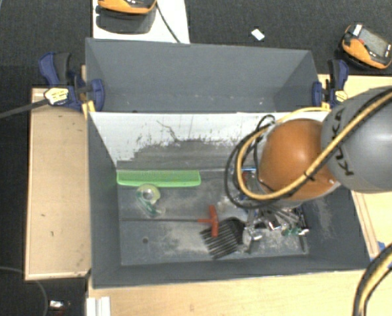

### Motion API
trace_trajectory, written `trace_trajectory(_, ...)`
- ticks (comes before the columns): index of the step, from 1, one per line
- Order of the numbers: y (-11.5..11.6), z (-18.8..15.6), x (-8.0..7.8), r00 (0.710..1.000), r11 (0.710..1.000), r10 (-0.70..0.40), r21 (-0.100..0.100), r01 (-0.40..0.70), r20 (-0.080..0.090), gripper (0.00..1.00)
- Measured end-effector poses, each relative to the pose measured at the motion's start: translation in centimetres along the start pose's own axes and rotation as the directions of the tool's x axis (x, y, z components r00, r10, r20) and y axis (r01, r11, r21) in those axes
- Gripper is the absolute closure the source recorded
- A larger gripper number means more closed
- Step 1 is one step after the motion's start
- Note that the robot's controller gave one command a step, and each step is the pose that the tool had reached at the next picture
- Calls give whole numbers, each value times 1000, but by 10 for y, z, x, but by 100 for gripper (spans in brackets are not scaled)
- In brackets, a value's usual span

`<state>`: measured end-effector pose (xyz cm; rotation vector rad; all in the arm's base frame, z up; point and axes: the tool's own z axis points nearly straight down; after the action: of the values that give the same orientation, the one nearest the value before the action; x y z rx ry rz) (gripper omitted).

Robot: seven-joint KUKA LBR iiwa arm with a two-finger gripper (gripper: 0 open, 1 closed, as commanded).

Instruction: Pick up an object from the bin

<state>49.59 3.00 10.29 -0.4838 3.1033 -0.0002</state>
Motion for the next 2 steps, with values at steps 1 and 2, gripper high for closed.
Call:
trace_trajectory(1,-37,31,9,987,987,163,1,-163,6,0)
trace_trajectory(2,-7,32,-3,999,1000,-31,-1,31,13,100)
